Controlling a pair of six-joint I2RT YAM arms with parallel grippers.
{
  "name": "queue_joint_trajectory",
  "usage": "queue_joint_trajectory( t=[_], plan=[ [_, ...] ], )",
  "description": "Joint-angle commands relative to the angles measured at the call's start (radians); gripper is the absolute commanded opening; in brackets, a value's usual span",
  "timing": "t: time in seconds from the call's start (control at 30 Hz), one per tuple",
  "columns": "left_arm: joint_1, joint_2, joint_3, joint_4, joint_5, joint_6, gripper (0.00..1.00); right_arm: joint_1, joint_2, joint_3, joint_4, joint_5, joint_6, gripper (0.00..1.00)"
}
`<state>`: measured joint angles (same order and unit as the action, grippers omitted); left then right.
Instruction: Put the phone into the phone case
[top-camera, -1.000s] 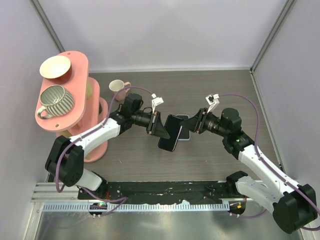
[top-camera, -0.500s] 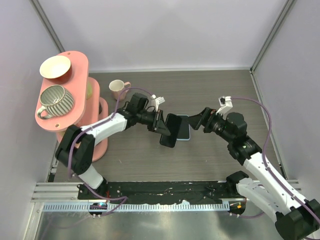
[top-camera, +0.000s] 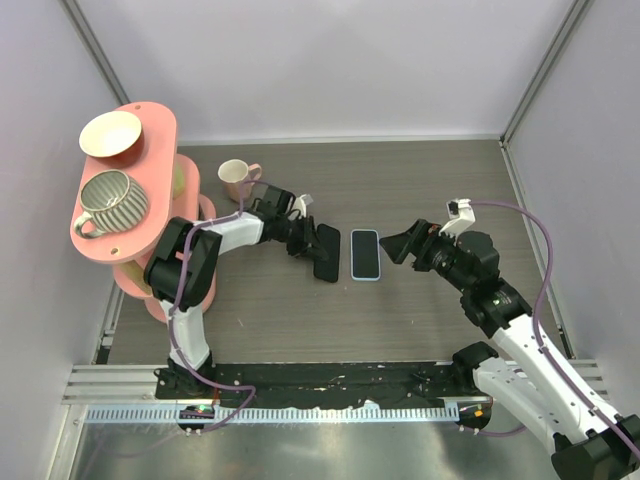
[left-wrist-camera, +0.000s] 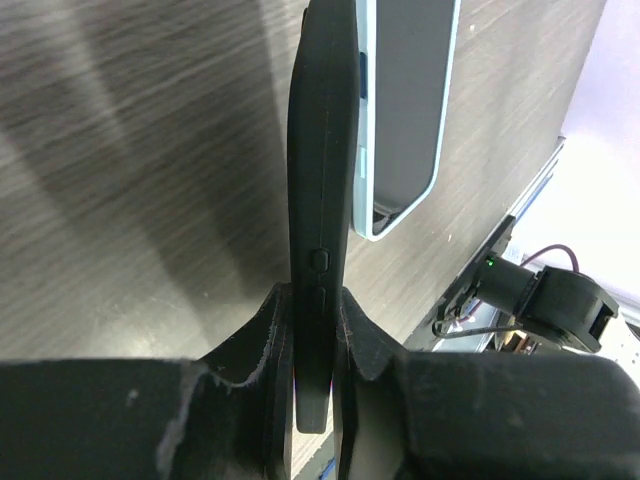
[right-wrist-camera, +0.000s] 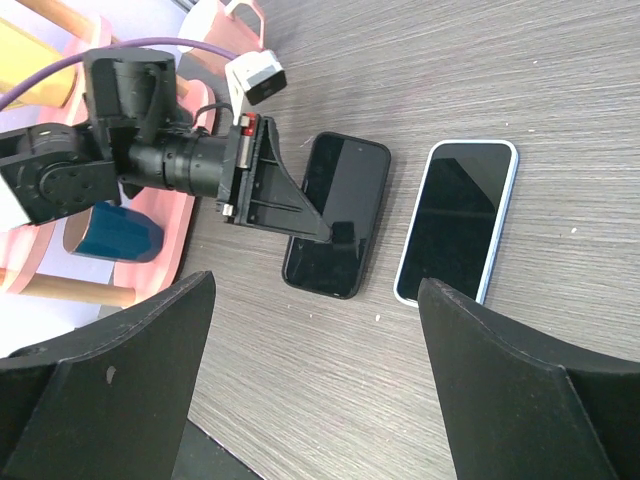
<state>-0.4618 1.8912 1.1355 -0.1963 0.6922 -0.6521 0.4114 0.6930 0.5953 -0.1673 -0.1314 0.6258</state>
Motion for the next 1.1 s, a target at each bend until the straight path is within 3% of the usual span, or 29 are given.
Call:
queue_joint_trajectory(
  t=[0.0, 0.2, 0.33, 0.47, 0.63, 1.07],
  plan=[
    [0.006, 0.043, 0.067, 0.07, 0.059, -0.029, 0.0, 0.001, -0.015, 0.011, 0.011, 0.022, -0.023, 0.89],
    [0.009, 0.088, 0.067, 0.112, 0.056, -0.041, 0.02, 0.001, -0.016, 0.006, 0.011, 0.007, -0.026, 0.89],
    [0.011, 0.111, 0.067, 0.115, 0.035, -0.047, 0.23, 0.001, -0.024, 0.003, 0.011, 0.006, -0.028, 0.89],
    [0.012, 0.128, 0.087, 0.048, -0.019, -0.009, 0.36, 0.001, -0.027, 0.0, 0.011, 0.004, -0.029, 0.88],
    [0.022, 0.121, 0.084, 0.008, -0.057, 0.008, 0.41, 0.001, -0.033, -0.005, 0.009, 0.006, -0.028, 0.89],
    [0.022, -0.006, 0.024, -0.121, -0.197, 0.046, 0.44, 0.001, -0.027, -0.006, 0.008, -0.002, -0.026, 0.89]
  ],
)
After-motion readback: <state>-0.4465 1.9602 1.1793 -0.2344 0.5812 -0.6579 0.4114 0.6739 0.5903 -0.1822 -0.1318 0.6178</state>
